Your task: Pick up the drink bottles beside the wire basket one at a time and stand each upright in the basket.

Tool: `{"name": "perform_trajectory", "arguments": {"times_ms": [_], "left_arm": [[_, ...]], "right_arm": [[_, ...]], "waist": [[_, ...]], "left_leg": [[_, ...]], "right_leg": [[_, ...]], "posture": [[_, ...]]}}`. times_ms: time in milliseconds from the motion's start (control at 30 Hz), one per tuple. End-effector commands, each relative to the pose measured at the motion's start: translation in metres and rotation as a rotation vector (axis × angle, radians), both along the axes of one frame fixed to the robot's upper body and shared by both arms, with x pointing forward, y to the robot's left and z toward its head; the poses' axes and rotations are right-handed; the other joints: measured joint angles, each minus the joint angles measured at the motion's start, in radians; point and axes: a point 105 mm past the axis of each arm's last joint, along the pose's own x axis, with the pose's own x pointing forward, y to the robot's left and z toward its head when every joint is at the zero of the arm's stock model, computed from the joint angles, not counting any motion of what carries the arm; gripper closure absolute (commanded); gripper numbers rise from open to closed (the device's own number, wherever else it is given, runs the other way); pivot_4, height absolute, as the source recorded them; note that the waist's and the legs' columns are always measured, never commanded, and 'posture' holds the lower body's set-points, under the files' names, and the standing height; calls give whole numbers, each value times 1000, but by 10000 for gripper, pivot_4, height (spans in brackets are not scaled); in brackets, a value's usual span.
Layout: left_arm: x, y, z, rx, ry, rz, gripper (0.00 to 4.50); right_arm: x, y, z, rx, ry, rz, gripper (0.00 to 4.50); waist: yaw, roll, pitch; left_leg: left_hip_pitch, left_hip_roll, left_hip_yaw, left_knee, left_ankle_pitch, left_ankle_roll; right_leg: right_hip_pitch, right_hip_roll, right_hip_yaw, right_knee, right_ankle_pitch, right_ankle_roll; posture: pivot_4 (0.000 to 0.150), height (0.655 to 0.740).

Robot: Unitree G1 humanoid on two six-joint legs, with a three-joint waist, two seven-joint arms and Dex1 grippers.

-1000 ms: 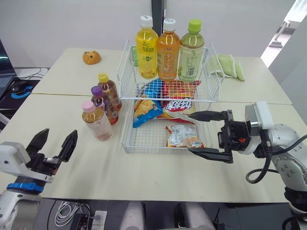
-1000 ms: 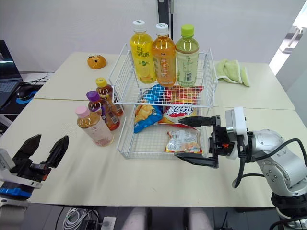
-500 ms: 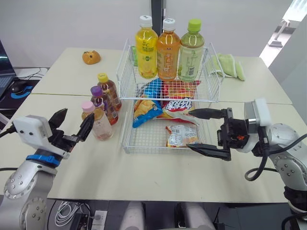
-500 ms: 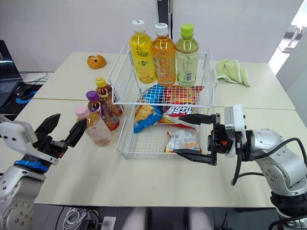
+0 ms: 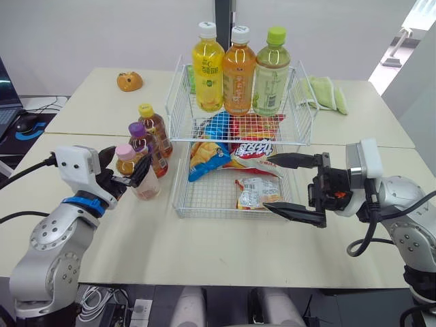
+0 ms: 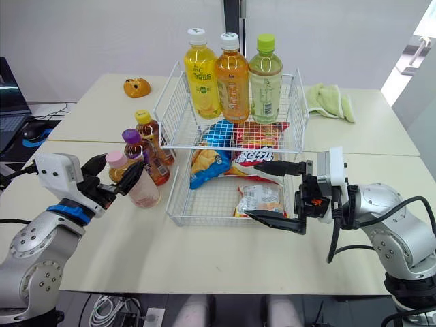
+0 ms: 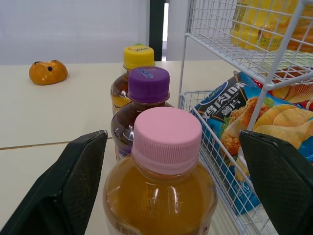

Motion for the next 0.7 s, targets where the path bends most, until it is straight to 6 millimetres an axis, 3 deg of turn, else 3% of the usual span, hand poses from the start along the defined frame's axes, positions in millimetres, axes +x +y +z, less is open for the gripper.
{"name": "perform_trajectory", "arguments": {"times_ms": [33,300,400,667,700], "left_arm": [[1,2,8,43,-20,13,483],[5,0,12,34,-32,4,483],[6,1,11,27,-25,9,6461],[6,-1,11,26,-26,5,31035],[6,-1,11,28,-26,6,31255]], "right_arm": [[-6,0,10,11,-45,3,0],[-6,1,11,16,-47,-2,0],[-6,1,11,15,-47,-3,0],[-5,1,13,18,-48,-4,0],[-4,1,13,18,-48,-4,0]], "waist": [[0,0,0],[0,0,0],[0,0,0],[1,0,0],[1,0,0]], "left_leg": [[0,0,0,0,0,0],[0,0,0,0,0,0],[0,0,0,0,0,0],[0,0,0,0,0,0],[0,0,0,0,0,0]], "right_leg": [[0,0,0,0,0,0],[0,0,0,0,0,0],[0,0,0,0,0,0],[0,0,0,0,0,0],[0,0,0,0,0,0]], "posture": [[1500,7400],[1500,7400],[1500,7400],[1500,7400],[1500,7400]]}}
